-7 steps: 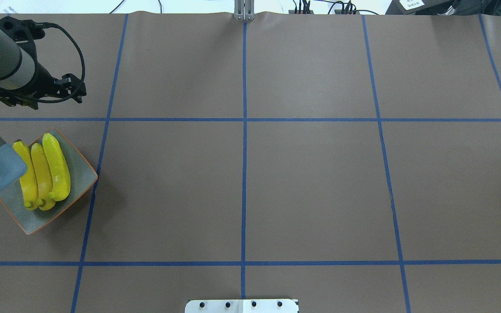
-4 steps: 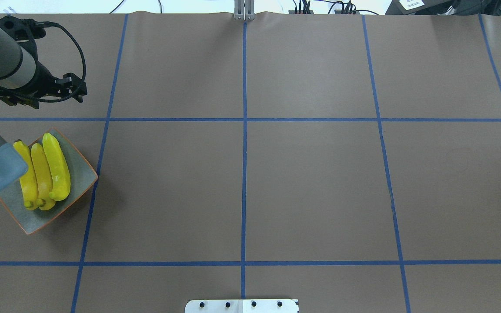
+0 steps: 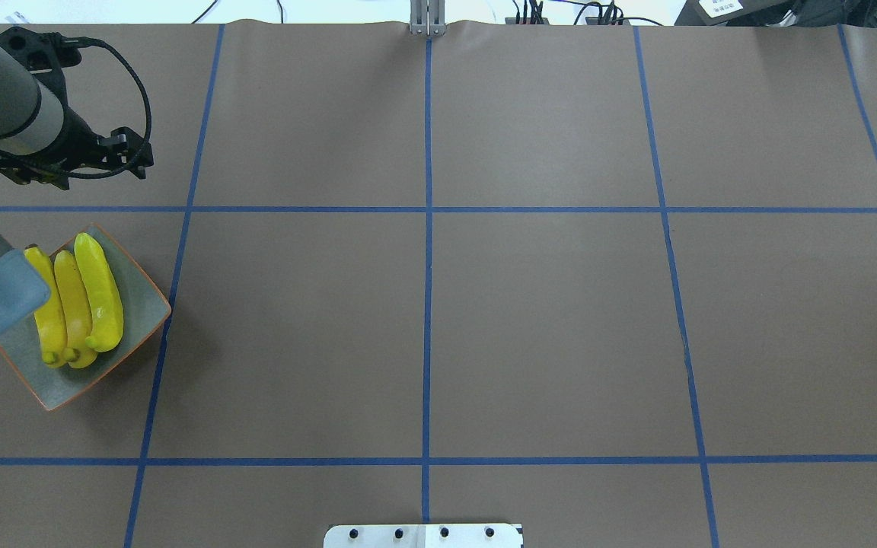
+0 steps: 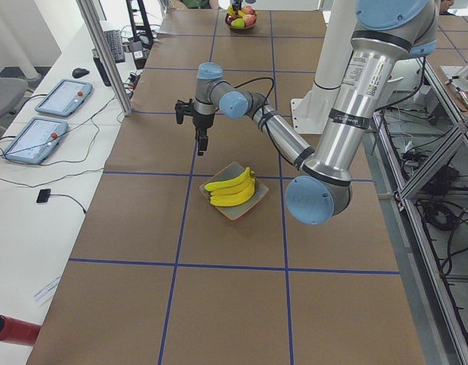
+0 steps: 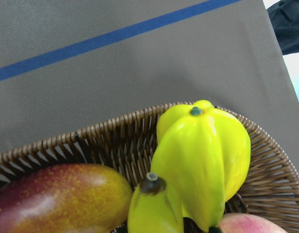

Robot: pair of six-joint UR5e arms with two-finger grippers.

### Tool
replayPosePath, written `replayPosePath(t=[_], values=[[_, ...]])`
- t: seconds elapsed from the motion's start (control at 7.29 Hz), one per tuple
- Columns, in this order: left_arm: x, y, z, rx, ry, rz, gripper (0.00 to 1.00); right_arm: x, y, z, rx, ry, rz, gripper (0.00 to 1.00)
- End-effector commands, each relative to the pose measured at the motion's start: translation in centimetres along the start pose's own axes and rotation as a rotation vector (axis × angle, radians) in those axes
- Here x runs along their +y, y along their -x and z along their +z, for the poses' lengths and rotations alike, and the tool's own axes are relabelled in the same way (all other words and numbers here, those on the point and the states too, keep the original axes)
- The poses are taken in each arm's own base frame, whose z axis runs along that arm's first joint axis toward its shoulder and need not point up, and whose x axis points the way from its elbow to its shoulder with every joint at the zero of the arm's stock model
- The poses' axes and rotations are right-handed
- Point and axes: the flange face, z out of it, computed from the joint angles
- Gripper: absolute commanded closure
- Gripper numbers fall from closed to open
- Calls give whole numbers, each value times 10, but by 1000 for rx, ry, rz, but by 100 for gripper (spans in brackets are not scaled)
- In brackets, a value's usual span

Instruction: Transfer all bananas from basket to plate

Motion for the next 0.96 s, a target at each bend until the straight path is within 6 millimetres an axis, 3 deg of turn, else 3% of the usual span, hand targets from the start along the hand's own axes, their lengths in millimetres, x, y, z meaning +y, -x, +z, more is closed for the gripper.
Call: replayPosePath(t=[0.0,0.14,0.27,0.41,0.55,0.82], values=[[-1,-2,-1,3,-2,-1,0,0,-2,1,12,-2,0,37],[-1,-2,-1,3,-2,0,0,0,-1,2,12,-1,1,40],[-1,-2,-1,3,-2,0,0,-1,0,0,12,-3,4,63],[-1,-2,-1,3,-2,-2,0,-4,3,-3,9,-11,-1,95],[-1,-2,0,2,-1,-2,0,-5,7,-7,2,-16,-6,100],[-2,-1,2,-2,1,-4,0,-14,29,-34,-18,-61,-41,100]])
